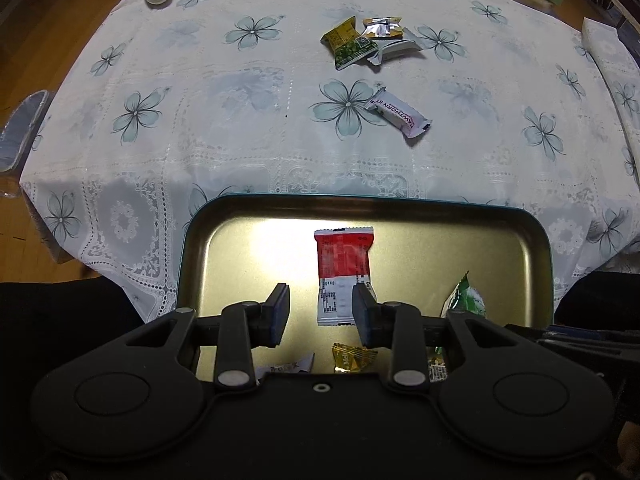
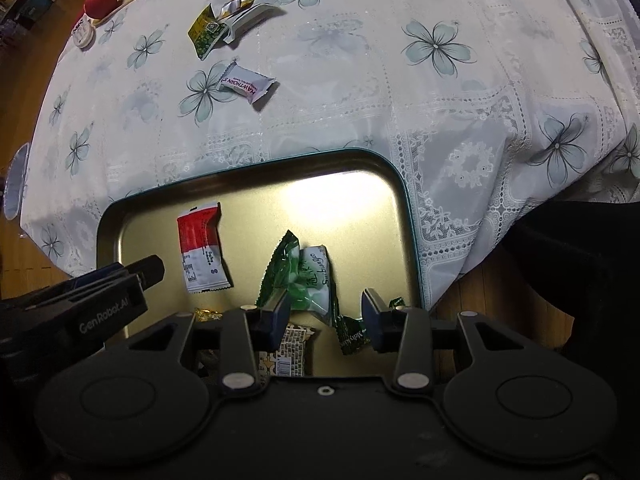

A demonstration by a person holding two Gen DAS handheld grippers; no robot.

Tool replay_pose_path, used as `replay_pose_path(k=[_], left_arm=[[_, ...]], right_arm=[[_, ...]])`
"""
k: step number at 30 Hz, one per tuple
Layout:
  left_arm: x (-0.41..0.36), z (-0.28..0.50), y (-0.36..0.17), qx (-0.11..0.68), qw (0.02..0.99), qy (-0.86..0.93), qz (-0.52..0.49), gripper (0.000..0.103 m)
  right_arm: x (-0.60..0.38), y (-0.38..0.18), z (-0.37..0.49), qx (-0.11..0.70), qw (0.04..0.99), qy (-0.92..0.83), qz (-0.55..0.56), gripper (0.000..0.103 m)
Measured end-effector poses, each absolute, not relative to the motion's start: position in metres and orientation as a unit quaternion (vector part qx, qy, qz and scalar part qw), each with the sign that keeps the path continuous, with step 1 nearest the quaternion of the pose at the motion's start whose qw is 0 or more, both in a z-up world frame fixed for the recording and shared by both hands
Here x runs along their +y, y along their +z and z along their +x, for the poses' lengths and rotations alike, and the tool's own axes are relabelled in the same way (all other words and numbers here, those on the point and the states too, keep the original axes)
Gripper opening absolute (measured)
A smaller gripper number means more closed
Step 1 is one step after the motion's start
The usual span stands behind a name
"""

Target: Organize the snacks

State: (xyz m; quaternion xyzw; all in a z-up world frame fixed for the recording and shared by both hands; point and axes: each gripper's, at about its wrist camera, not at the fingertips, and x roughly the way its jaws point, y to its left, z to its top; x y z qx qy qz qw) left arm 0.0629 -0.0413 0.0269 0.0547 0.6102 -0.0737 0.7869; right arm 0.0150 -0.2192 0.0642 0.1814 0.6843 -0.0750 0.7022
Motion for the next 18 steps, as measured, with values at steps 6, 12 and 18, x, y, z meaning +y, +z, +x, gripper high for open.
replay_pose_path(k=[6,12,18], left_arm=[[-0.042,0.043,0.022,0.602,0.793,-0.07,0.065,0.043],[-0.043,0.028,0.018,0.597,0.796,-0.07,0.072,0.043],[-0.043,0.015,0.01,0.594,0.799,-0.068,0.074,0.043]], right_arm=[[-0.22,0.058,0.002,0.685,0.7,-0.074,0.19,0.042],[-0.218,0.055,-0.013,0.67,0.715,-0.078,0.183,0.042],[-0.219,0.052,-0.026,0.654,0.728,-0.074,0.191,0.042]])
